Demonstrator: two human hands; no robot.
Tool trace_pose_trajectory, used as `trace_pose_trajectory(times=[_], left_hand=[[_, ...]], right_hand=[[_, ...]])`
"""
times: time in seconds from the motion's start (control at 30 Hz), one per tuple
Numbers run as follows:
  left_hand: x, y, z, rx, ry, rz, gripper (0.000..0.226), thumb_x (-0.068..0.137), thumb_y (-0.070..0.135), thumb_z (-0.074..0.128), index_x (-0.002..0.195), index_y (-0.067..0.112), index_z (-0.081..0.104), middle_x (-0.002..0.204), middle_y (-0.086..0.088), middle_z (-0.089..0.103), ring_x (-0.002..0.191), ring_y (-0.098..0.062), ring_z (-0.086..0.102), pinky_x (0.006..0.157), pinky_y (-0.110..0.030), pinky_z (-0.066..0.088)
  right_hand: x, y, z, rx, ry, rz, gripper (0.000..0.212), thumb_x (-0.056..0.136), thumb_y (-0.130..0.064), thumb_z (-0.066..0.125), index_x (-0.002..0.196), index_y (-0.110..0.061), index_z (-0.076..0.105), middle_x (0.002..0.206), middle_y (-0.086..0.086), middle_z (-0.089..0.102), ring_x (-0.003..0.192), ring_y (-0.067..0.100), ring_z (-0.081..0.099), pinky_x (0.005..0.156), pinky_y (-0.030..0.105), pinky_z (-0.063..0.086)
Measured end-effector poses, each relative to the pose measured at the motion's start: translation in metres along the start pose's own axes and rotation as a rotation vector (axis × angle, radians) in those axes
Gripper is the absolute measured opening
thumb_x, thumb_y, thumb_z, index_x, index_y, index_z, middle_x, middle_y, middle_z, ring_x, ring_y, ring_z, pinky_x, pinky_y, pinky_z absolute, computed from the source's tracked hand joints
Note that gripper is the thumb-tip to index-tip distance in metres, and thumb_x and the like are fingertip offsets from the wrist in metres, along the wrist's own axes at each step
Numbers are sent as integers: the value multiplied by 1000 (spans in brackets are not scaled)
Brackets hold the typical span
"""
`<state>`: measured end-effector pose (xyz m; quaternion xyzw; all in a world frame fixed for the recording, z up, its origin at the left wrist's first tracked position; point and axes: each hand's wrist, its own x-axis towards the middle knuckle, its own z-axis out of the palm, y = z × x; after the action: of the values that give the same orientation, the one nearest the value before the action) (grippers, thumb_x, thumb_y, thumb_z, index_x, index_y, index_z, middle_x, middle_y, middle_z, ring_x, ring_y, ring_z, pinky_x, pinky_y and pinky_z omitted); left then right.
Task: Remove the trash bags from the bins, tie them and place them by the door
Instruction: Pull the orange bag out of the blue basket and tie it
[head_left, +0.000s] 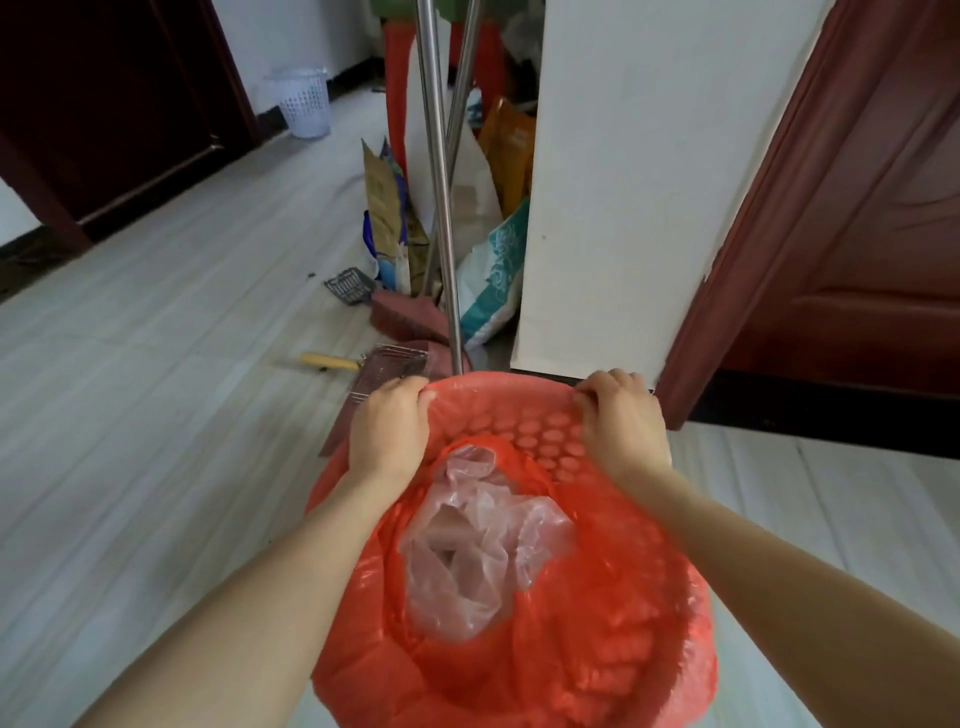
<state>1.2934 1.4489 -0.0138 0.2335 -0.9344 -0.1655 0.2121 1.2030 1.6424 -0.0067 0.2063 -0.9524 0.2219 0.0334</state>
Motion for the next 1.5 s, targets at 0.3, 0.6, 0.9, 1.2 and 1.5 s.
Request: trace_pose_trajectory(times=[0.3,0.6,0.9,1.2,1.5], left_hand=[[-15,4,-18,71,94,305,33,53,-1,82,65,9,53,58,-7,64,55,-28,62,54,-31,49],[-30,1,-56,633,-407,183,38,91,39,48,121,15,55,122,-8,48,116,-27,47,90,-38,44],[-80,-32,-94,471,-405,106,46,86,30,55,127,16,43,124,-12,50,118,-32,47,101,-42,39],[-181,-42,-112,-226,-303,-454,72,71,51,62,128,14,39,125,-14,57,114,-33,55,95,-44,46],[-149,-18,-72,-306,-239,-381,65,93,16,47,147,7,12,150,-16,31,134,-33,37,107,-40,32]], right_hand=[[-20,-10,-8,55,-45,-313,27,82,-23,40,93,-6,58,94,12,65,96,35,59,86,41,41],[-40,-1,-50,-475,-237,-293,38,88,-40,44,119,-18,52,119,4,49,118,24,44,79,35,43],[-106,29,-71,-54,-312,65,51,87,-33,55,131,-15,37,129,16,52,119,34,49,97,35,36],[-182,23,-49,183,-294,375,41,89,-32,53,112,1,50,112,23,61,101,38,57,79,36,41],[-159,26,-38,222,-81,525,32,94,-18,40,109,9,49,115,32,58,108,45,53,84,40,43]])
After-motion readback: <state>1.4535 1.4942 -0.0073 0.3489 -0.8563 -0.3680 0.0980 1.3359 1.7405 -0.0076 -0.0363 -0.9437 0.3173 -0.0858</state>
